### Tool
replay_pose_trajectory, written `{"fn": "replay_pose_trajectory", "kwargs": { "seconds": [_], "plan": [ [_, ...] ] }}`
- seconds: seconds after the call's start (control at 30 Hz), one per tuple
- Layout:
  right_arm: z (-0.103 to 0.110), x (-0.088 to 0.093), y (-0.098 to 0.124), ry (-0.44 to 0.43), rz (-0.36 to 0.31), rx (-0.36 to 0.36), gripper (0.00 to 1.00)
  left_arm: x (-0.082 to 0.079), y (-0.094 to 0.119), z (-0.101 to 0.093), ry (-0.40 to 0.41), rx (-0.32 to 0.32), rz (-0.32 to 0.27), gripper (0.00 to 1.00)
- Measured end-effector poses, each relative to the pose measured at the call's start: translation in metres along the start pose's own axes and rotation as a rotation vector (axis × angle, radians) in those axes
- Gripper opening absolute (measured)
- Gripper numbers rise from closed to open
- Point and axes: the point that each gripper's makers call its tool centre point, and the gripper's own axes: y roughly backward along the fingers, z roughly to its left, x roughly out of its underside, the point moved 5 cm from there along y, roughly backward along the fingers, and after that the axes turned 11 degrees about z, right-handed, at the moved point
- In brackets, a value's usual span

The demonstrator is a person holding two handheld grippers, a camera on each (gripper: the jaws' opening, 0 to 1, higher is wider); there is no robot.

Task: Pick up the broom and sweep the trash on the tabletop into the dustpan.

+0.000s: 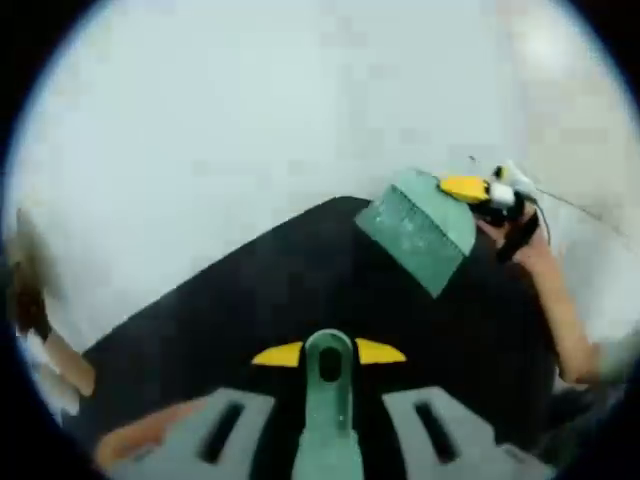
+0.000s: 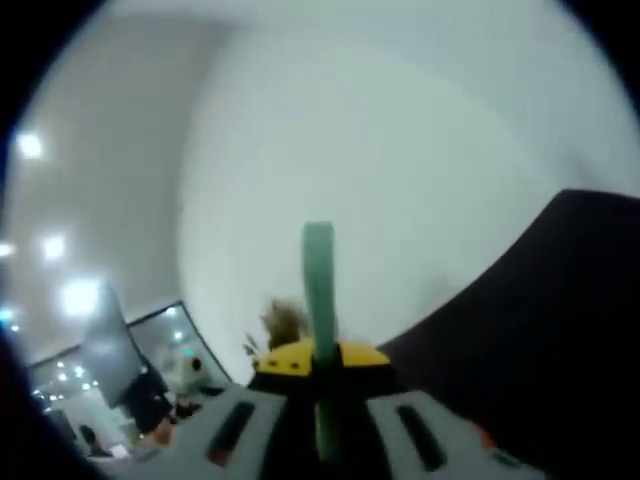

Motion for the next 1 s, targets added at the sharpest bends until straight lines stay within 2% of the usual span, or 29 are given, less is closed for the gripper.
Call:
{"fn": "replay_pose_trajectory", "kwargs": {
  "seconds": [0.07,0.13,0.2,0.4,0.53,0.57,0.8,0.93,1.0],
  "plan": [
    [0.0,0.0,-0.001,0.006,0.007,0.006,0.06,0.0,0.004,0.005,0.031,-0.009,0.009,0.18],
    [-0.001,0.001,-0.002,0.006,0.013,0.007,0.06,0.001,0.008,0.014,0.13,-0.051,0.018,0.18],
    [-0.002,0.0,-0.002,0.003,0.015,0.006,0.06,0.004,0.007,0.019,0.202,-0.062,0.041,0.18],
    [-0.005,-0.002,-0.003,-0.003,0.021,0.002,0.06,0.027,-0.012,0.029,0.337,-0.086,0.17,0.18],
    [-0.007,-0.008,-0.007,0.003,0.034,-0.004,0.06,0.039,-0.023,0.033,0.439,-0.086,0.218,0.18],
    [-0.009,-0.01,-0.009,0.002,0.038,-0.005,0.06,0.04,-0.027,0.037,0.438,-0.102,0.209,0.18],
    [-0.014,-0.016,-0.013,0.005,0.055,-0.009,0.06,0.055,-0.039,0.057,0.577,-0.206,0.315,0.18],
    [-0.015,-0.023,-0.014,-0.004,0.048,-0.026,0.06,0.061,-0.041,0.066,0.62,-0.258,0.321,0.18],
    [-0.013,-0.02,-0.015,0.0,0.051,-0.026,0.06,0.063,-0.041,0.069,0.644,-0.267,0.318,0.18]
  ]
}}
